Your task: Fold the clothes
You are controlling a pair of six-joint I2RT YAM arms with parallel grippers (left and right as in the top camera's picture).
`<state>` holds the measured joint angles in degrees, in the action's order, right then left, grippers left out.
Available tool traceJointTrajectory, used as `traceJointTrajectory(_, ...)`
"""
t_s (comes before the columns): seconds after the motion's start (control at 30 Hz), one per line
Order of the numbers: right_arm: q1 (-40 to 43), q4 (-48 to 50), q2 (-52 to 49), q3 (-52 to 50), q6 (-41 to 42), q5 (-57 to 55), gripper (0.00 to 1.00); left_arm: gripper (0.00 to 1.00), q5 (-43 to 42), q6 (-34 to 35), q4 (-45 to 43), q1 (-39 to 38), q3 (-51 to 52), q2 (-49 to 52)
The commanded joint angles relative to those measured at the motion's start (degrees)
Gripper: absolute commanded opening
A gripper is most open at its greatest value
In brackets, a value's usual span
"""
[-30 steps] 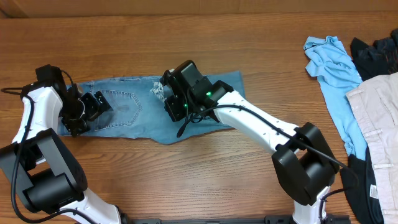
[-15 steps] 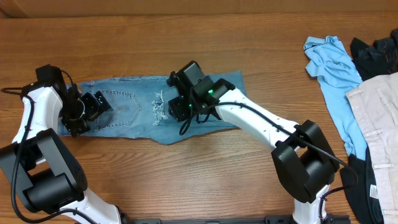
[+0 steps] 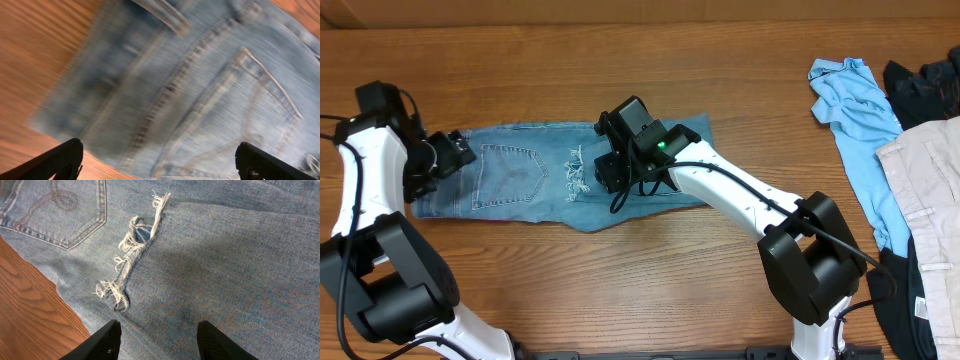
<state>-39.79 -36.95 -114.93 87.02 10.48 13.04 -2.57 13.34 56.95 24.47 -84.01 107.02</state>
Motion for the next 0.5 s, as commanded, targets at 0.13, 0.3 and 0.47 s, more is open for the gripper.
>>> traceJointTrajectory(0.13,-0.1,0.4,-0.2,0.3,0.2,-0.6,0.53,1.0,5.8,0.9,-4.7,6.1,-1.2,3.0)
traceJointTrajectory(0.3,-0.1,0.4,-0.2,0.3,0.2,-1.5,0.53,1.0,2.1,0.1,-6.5,7.4,-1.2,8.0)
traceJointTrajectory(0.47,-0.1,0.4,-0.2,0.3,0.2,-1.6,0.53,1.0,-5.0,-2.8,-8.9,7.4,-1.2,15.3)
